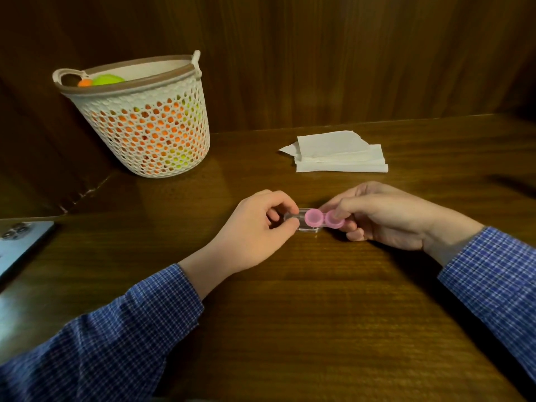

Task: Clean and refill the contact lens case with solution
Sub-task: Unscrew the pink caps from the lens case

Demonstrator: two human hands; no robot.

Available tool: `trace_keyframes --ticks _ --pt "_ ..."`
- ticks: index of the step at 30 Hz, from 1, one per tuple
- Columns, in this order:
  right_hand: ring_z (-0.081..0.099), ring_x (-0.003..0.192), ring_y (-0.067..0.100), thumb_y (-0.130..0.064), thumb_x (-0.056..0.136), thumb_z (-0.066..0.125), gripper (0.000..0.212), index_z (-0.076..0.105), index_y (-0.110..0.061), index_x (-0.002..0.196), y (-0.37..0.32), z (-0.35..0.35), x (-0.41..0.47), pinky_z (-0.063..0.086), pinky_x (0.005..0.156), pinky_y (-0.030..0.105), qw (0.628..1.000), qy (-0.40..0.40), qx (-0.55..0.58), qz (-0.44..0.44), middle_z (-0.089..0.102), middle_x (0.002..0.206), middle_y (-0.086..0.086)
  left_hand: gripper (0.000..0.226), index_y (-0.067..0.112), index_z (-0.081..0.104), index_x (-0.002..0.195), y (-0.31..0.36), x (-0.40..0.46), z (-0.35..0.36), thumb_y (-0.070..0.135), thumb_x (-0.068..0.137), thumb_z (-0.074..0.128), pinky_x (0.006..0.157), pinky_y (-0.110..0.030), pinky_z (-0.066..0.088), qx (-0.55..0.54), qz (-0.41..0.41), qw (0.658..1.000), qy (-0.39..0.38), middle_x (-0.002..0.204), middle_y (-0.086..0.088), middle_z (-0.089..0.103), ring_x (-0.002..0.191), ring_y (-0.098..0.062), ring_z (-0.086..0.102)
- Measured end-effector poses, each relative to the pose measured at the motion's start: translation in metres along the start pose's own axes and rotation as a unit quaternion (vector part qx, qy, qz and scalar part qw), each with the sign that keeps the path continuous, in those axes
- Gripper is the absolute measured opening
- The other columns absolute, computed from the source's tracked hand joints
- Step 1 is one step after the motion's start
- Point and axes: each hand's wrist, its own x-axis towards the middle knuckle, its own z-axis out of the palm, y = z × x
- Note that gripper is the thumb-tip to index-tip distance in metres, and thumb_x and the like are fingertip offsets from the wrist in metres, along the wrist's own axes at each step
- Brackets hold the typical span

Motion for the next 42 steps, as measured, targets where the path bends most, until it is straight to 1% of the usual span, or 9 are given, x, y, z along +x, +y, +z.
trace_keyframes --ticks 8,11,18,26,29,31,35,39,42 --pt "0.043 0.054 0.007 0.003 0.089 0.064 0.02 0.079 0.003 0.1 0.0 0.002 0.001 0.035 0.042 0.014 1.0 0.012 -0.003 -0.001 0.058 0.064 0.004 0.013 0.032 0.071 0.099 0.001 0.0 0.002 0.02 0.095 0.072 0.072 -0.008 0.047 0.001 0.0 1.0 0.008 0.104 0.012 0.065 0.093 0.0 0.058" --pt "0.043 0.054 0.007 0.002 0.089 0.063 0.02 0.08 0.001 0.1 0.0 0.001 0.001 0.036 0.042 0.014 1.0 0.01 0.002 0.003 0.055 0.064 0.003 0.011 0.031 0.07 0.099 0.002 0.0 0.004 0.021 0.095 0.071 0.072 -0.008 0.048 0.014 -0.004 1.0 0.01 0.105 0.011 0.064 0.091 -0.007 0.06" --pt "0.048 0.051 0.007 0.0 0.091 0.066 0.018 0.079 -0.001 0.103 -0.001 -0.005 0.0 0.041 0.041 0.015 1.0 0.007 0.016 0.01 0.057 0.062 0.004 0.011 0.033 0.068 0.105 0.005 0.007 0.006 0.025 0.097 0.069 0.061 -0.01 0.045 0.081 -0.008 0.995 0.052 0.101 0.016 0.058 0.085 -0.005 0.06" --pt "0.054 0.061 0.006 -0.008 0.089 0.073 0.013 0.084 -0.013 0.094 -0.001 -0.011 -0.003 0.044 0.051 0.016 0.988 0.013 -0.147 -0.037 0.071 0.079 0.006 0.01 0.027 0.073 0.105 0.005 0.018 0.003 0.026 0.095 0.072 0.067 -0.009 0.043 0.09 -0.005 0.99 0.105 0.11 0.01 0.061 0.093 -0.007 0.058" --pt "0.056 0.062 0.005 -0.009 0.088 0.074 0.013 0.084 -0.016 0.093 -0.001 -0.012 -0.004 0.046 0.053 0.016 0.98 -0.001 -0.192 -0.056 0.075 0.08 0.003 0.009 0.025 0.072 0.099 0.011 0.012 0.0 0.021 0.092 0.074 0.068 -0.007 0.043 0.066 0.05 0.985 0.149 0.103 0.015 0.06 0.091 -0.004 0.057" --pt "0.058 0.061 0.002 -0.01 0.088 0.074 0.014 0.084 -0.018 0.094 -0.001 -0.011 -0.005 0.047 0.054 0.014 0.971 -0.001 -0.23 -0.07 0.077 0.081 -0.001 0.009 0.022 0.074 0.098 0.016 0.005 0.0 0.019 0.09 0.075 0.069 -0.008 0.045 0.047 0.116 0.985 0.122 0.1 0.015 0.063 0.09 -0.003 0.059" --pt "0.06 0.061 0.0 -0.013 0.09 0.075 0.012 0.083 -0.02 0.096 0.001 -0.011 -0.005 0.048 0.057 0.012 0.954 -0.008 -0.283 -0.096 0.077 0.082 -0.004 0.01 0.022 0.076 0.098 0.019 -0.005 0.009 0.023 0.088 0.079 0.069 -0.013 0.043 0.06 0.195 0.979 -0.015 0.098 0.01 0.067 0.092 -0.014 0.061" --pt "0.065 0.066 0.006 -0.018 0.089 0.077 0.011 0.081 -0.023 0.099 0.005 -0.008 -0.003 0.052 0.059 0.017 0.945 0.005 -0.307 -0.113 0.078 0.09 0.0 0.008 0.02 0.078 0.094 0.015 -0.001 0.01 0.016 0.088 0.081 0.069 -0.015 0.046 0.058 0.205 0.977 -0.034 0.094 0.007 0.071 0.09 -0.016 0.065" --pt "0.069 0.07 0.015 -0.021 0.089 0.078 0.012 0.08 -0.024 0.101 0.006 -0.007 -0.003 0.055 0.061 0.019 0.944 0.014 -0.308 -0.119 0.078 0.095 -0.002 0.008 0.018 0.08 0.096 0.01 0.001 0.008 0.016 0.088 0.081 0.074 -0.032 0.059 0.048 0.189 0.98 -0.038 0.095 0.007 0.073 0.091 -0.017 0.07"
